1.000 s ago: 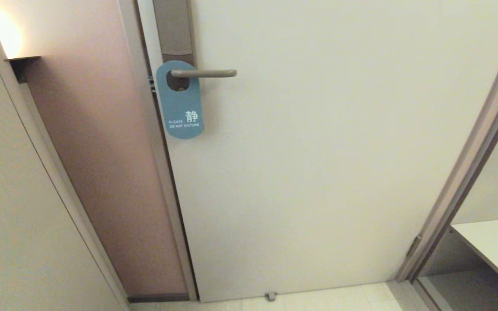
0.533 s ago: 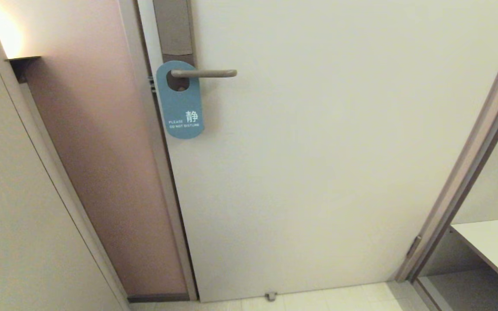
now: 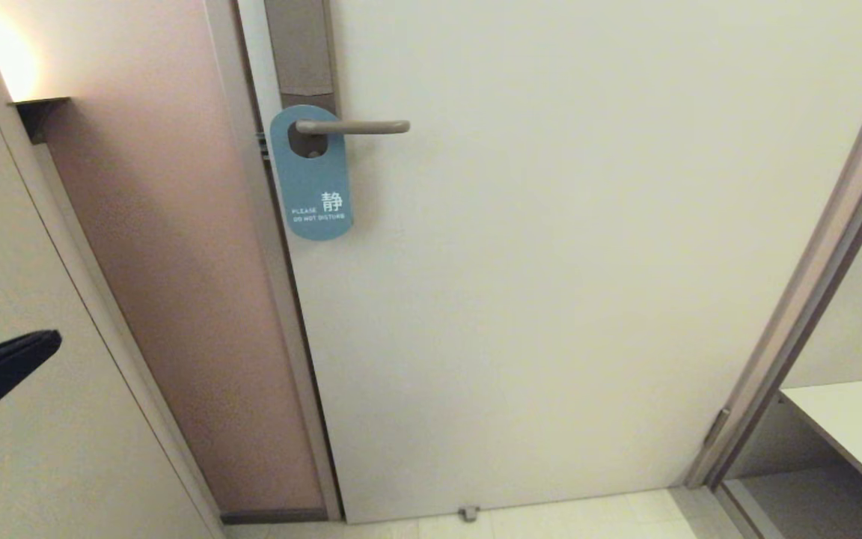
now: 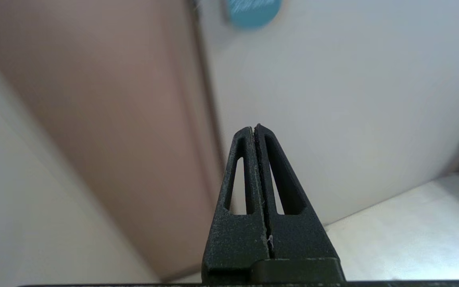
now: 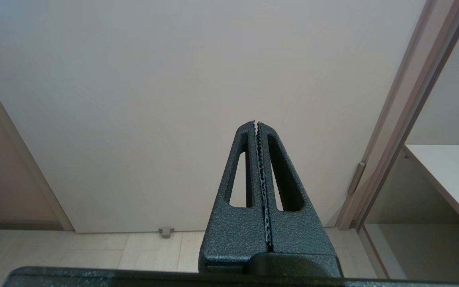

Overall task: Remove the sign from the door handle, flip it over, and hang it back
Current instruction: Take down the sign

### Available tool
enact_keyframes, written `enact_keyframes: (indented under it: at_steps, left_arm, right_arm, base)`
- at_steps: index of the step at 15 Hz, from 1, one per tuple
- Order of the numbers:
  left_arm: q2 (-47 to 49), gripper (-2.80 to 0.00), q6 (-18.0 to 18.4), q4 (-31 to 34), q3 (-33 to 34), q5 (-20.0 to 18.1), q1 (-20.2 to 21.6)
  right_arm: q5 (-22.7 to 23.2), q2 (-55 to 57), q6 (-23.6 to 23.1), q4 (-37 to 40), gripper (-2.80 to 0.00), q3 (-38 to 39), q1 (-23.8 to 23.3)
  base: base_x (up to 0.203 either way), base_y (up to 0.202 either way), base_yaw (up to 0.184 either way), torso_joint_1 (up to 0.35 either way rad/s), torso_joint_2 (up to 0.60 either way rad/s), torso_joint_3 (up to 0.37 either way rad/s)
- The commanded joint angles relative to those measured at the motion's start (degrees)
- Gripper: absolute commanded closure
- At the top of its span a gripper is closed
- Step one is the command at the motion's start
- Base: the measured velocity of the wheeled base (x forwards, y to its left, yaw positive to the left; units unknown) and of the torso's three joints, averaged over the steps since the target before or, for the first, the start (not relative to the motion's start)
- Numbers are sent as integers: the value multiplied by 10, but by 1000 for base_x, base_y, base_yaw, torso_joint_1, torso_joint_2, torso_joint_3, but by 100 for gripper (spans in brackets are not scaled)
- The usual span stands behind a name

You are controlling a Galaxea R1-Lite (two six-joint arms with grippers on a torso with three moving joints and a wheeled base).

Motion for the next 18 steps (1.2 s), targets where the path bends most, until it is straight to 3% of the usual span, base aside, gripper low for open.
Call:
enact_keyframes:
  at_steps: [1,8,11,14,18]
  left_arm:
    - [102,0,-4,-8,-28,-18,0]
    - [268,0,-26,-106,-97,-98,2]
    - [321,0,-38,-111,-151,-124,6]
    - [371,0,-77,-111,-205,-131,15]
    - [416,0,-91,-111,-250,-201,36]
  right_arm:
    - [0,0,0,0,0,0,0]
    - [0,0,0,0,0,0,0]
    - [0,0,0,0,0,0,0]
    - [0,0,0,0,0,0,0]
    - [0,0,0,0,0,0,0]
  base:
    - [0,0,0,0,0,0]
    - [0,0,0,0,0,0]
    - [0,0,0,0,0,0]
    - [0,0,0,0,0,0]
    - [0,0,0,0,0,0]
